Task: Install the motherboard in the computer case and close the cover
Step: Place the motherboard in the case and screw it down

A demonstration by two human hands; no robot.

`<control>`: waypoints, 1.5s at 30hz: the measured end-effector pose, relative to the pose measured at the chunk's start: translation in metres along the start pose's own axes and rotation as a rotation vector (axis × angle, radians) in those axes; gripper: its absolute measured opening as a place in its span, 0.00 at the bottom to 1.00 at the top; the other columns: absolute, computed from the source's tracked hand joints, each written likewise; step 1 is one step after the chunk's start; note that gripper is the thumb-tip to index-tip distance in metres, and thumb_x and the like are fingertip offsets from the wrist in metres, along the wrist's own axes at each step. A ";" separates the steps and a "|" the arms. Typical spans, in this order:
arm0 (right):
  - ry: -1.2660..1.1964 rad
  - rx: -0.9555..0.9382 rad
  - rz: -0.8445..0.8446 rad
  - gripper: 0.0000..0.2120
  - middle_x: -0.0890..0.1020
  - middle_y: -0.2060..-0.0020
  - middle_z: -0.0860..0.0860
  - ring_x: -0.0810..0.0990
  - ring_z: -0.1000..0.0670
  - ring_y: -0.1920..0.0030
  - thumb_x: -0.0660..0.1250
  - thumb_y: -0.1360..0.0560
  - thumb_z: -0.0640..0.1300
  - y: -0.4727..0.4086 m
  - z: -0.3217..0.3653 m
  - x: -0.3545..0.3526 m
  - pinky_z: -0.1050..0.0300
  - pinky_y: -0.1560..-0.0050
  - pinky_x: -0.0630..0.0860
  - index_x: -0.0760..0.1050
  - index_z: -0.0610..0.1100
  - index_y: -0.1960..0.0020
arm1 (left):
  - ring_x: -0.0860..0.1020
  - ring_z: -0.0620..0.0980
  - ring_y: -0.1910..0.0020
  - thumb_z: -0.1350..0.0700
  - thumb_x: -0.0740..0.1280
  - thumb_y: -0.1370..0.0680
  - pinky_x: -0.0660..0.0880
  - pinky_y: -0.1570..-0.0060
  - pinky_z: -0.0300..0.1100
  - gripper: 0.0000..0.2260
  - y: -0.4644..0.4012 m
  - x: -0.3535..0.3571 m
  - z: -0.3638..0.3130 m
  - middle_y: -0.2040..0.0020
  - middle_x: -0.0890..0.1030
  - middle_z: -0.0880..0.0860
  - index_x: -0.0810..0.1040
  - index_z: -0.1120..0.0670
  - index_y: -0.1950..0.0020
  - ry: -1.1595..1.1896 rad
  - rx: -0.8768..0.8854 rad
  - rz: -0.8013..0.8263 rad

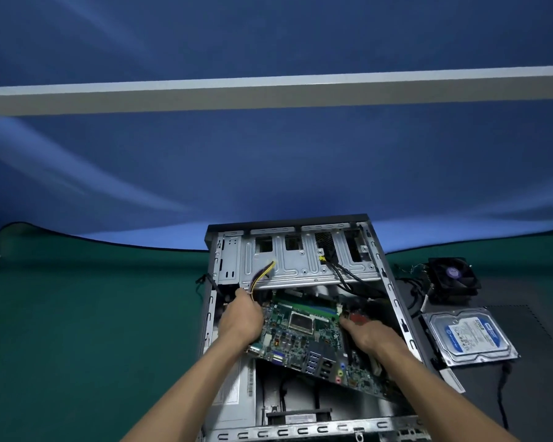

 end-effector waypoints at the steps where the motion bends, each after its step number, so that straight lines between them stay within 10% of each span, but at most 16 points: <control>1: -0.029 -0.012 0.007 0.35 0.75 0.35 0.43 0.78 0.46 0.42 0.55 0.23 0.66 -0.002 0.000 -0.002 0.58 0.51 0.73 0.69 0.38 0.33 | 0.74 0.54 0.57 0.57 0.53 0.18 0.69 0.60 0.46 0.09 -0.001 0.002 -0.001 0.57 0.73 0.53 0.66 0.60 0.40 -0.020 0.008 0.007; 5: -0.032 -0.063 0.028 0.28 0.77 0.41 0.44 0.77 0.47 0.48 0.57 0.22 0.62 -0.002 -0.001 -0.003 0.59 0.47 0.69 0.72 0.39 0.38 | 0.73 0.54 0.58 0.58 0.54 0.18 0.69 0.60 0.47 0.11 -0.004 0.005 -0.003 0.58 0.73 0.53 0.65 0.61 0.38 -0.065 0.013 -0.005; 8: 0.106 -0.173 -0.082 0.20 0.76 0.61 0.52 0.72 0.54 0.66 0.58 0.22 0.61 0.005 0.005 0.001 0.63 0.64 0.68 0.73 0.44 0.48 | 0.73 0.54 0.59 0.59 0.55 0.19 0.68 0.61 0.46 0.13 -0.003 0.008 -0.002 0.63 0.72 0.50 0.64 0.62 0.36 -0.101 0.037 -0.021; 16: 0.012 -0.484 0.018 0.17 0.79 0.65 0.54 0.77 0.55 0.64 0.65 0.26 0.62 0.035 0.013 0.002 0.59 0.59 0.72 0.75 0.49 0.62 | 0.75 0.54 0.60 0.56 0.55 0.19 0.71 0.61 0.46 0.09 -0.003 0.011 0.000 0.63 0.73 0.51 0.67 0.59 0.42 -0.047 0.049 -0.052; 21: -0.050 -0.589 0.295 0.14 0.79 0.59 0.55 0.77 0.56 0.58 0.74 0.34 0.61 0.054 0.015 0.014 0.57 0.55 0.72 0.77 0.52 0.59 | 0.77 0.54 0.59 0.53 0.56 0.19 0.72 0.59 0.46 0.08 -0.001 0.010 0.002 0.60 0.76 0.51 0.68 0.55 0.45 -0.042 0.033 -0.064; 31: 0.578 -0.840 -0.075 0.13 0.73 0.52 0.50 0.76 0.47 0.53 0.70 0.26 0.51 0.084 0.026 0.019 0.54 0.49 0.74 0.73 0.44 0.49 | 0.77 0.55 0.59 0.54 0.58 0.19 0.70 0.61 0.45 0.07 0.001 0.007 0.004 0.58 0.78 0.54 0.71 0.56 0.48 0.012 0.034 -0.078; 45: 0.867 -0.851 -0.047 0.19 0.73 0.42 0.44 0.76 0.41 0.44 0.67 0.23 0.49 0.099 0.037 0.000 0.49 0.43 0.73 0.72 0.38 0.38 | 0.74 0.54 0.63 0.55 0.60 0.20 0.66 0.68 0.43 0.07 0.007 0.002 0.016 0.63 0.76 0.53 0.71 0.57 0.56 0.148 0.000 -0.152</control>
Point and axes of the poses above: each hand's wrist, its own y-axis away from the middle knuckle, its own x-axis out of the palm, z = x × y, the point moved 1 cm from there along -y, towards the middle knuckle
